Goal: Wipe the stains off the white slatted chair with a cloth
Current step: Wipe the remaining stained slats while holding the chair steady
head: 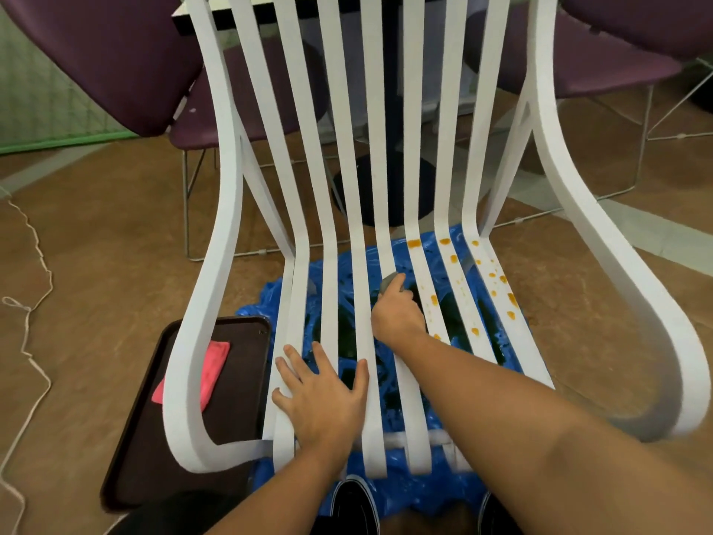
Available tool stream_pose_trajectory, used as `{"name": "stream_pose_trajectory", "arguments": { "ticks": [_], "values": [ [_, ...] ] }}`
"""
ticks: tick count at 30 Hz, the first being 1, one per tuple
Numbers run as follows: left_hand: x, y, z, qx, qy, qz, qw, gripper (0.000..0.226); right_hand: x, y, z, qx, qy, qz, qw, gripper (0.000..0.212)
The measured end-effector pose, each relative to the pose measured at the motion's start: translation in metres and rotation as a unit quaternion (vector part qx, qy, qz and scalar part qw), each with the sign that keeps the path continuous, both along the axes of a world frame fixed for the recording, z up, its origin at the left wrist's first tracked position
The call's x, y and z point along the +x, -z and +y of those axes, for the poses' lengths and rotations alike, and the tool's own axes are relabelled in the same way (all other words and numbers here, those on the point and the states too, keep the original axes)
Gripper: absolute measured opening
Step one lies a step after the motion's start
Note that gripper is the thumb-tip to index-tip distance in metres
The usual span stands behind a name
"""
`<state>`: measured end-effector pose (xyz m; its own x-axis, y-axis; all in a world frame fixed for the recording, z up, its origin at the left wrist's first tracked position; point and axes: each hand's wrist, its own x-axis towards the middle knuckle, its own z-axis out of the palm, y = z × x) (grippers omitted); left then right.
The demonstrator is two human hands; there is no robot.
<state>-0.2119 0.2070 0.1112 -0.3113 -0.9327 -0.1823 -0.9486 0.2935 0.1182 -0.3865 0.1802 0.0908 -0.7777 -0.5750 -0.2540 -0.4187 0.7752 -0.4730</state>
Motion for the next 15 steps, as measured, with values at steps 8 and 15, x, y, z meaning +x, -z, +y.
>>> {"name": "stream_pose_trajectory", "arguments": {
  "ticks": [8,15],
  "values": [
    [0.001,0.004,-0.002,0.008,-0.005,-0.004,1.0,0.092,-0.044,0.009,-0.058,0.021,-0.011,0.01,1.0,0.074],
    [0.0,0.002,-0.005,0.027,-0.012,-0.006,1.0,0.093,-0.073,0.008,-0.093,0.013,0.001,0.003,1.0,0.071]
  ]
}}
